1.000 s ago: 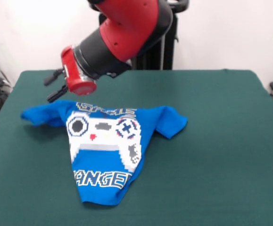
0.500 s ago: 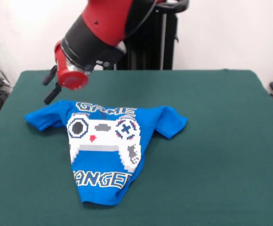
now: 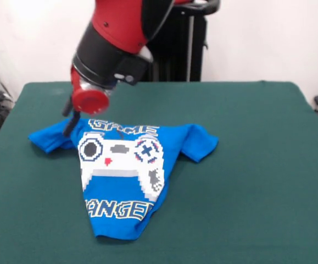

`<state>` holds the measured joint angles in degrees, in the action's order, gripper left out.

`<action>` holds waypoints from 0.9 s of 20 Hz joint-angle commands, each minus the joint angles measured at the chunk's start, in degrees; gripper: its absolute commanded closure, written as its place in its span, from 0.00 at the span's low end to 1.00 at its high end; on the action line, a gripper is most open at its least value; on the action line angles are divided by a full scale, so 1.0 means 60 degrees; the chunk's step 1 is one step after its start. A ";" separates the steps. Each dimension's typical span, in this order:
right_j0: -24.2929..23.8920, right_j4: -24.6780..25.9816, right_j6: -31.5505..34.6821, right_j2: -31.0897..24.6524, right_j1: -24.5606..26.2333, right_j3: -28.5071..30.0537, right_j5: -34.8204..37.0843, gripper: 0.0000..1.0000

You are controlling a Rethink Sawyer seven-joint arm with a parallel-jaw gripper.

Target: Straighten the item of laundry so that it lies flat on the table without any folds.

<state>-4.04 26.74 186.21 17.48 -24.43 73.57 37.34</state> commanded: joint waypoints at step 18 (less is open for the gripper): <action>-0.0905 -0.0993 -0.2741 -0.4489 0.2095 -0.2197 0.2763 0.00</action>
<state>-10.11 24.16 186.21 -0.02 -16.59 62.60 43.05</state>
